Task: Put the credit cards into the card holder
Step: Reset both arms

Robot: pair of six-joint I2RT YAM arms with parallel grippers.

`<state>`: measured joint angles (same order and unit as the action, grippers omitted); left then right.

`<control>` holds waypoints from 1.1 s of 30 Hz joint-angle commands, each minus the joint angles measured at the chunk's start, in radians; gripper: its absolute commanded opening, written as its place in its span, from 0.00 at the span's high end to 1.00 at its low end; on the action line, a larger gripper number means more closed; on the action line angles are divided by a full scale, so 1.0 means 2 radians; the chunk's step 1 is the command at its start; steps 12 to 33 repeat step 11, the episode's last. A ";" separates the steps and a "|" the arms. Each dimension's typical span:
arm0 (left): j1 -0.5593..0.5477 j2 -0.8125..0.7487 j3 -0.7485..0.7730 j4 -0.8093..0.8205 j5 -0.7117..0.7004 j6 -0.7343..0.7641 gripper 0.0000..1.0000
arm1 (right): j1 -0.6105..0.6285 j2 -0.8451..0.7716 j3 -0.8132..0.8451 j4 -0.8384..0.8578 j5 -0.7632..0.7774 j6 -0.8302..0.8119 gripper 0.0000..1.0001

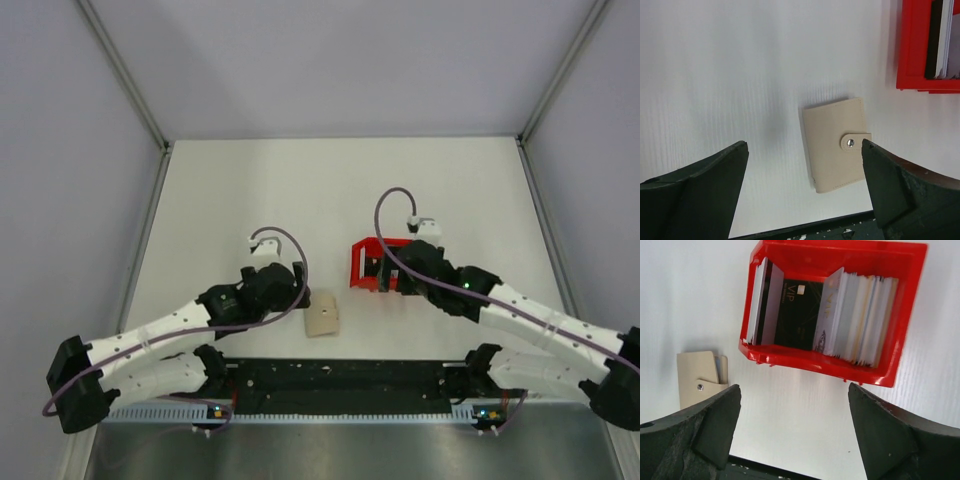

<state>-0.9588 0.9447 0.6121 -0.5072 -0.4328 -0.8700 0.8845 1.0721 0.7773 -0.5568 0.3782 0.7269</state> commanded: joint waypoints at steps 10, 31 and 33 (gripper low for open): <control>0.012 0.014 0.051 -0.016 -0.064 0.015 0.02 | -0.004 -0.190 -0.079 0.011 0.184 -0.013 0.01; 0.012 0.011 0.053 -0.012 -0.067 0.018 0.02 | -0.005 -0.195 -0.079 0.007 0.196 -0.014 0.01; 0.012 0.011 0.053 -0.012 -0.067 0.018 0.02 | -0.005 -0.195 -0.079 0.007 0.196 -0.014 0.01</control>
